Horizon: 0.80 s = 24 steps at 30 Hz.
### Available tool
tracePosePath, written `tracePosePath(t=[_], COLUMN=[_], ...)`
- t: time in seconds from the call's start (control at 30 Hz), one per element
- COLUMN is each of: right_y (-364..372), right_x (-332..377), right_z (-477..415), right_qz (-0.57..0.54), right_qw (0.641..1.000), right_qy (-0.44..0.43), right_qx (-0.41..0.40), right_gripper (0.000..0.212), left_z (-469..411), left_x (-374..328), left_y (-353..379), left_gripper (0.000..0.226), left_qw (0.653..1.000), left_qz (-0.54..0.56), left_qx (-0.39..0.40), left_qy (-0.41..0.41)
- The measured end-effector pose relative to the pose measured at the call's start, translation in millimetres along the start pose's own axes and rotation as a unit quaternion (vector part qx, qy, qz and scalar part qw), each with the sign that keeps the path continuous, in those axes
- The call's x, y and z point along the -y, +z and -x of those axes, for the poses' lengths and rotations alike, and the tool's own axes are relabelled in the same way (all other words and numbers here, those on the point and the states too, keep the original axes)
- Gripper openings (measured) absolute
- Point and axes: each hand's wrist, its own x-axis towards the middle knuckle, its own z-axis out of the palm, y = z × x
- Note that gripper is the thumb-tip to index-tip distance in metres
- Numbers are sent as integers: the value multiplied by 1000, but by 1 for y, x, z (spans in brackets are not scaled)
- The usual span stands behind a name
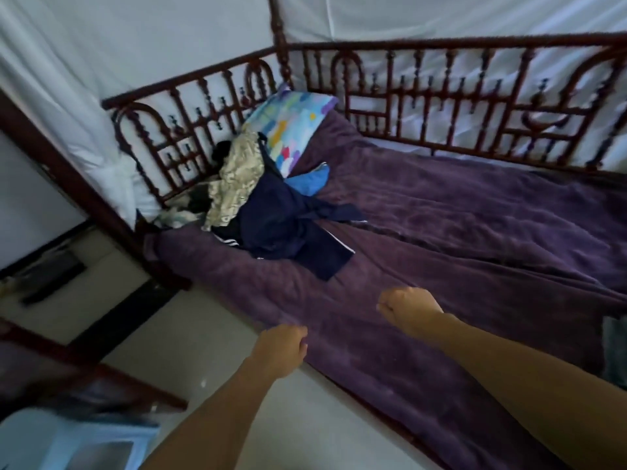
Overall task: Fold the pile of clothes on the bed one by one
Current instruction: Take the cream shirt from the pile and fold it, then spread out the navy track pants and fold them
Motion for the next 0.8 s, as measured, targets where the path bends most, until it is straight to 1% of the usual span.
tracePosePath(t=[0.1,0.17,0.23,0.33,0.5,0.6,0.7,0.8], right_y=[6,10,14,18,23,31,47,68], right_x=[55,88,115,144,157,154,149,144], right_z=[-57,-89,-116,-154,-222,-272,-328,-375], right_qz=[1,3,-1,-13,-9,-10,-18,-19], right_qw=[1000,1000,1000,999,999,998,997,992], right_qy=[-11,-17,-19,-24,-24,-16,-13,0], right_qx=[16,20,25,33,46,64,72,123], right_gripper=[29,29,29,29,26,28,31,31], left_z=[-7,-12,-18,-36,-80,-115,-160,-203], left_x=[75,117,153,199,249,273,302,328], left_y=[-13,-21,-32,-50,-64,-70,-77,-82], left_gripper=[29,30,26,24,28,30,28,30], left_qw=[999,999,999,999,997,995,995,995], left_qz=[16,24,17,17,50,75,73,69], left_qx=[-4,6,26,26,24,25,21,44], left_qy=[-28,-32,-29,-42,-54,-56,-60,-59])
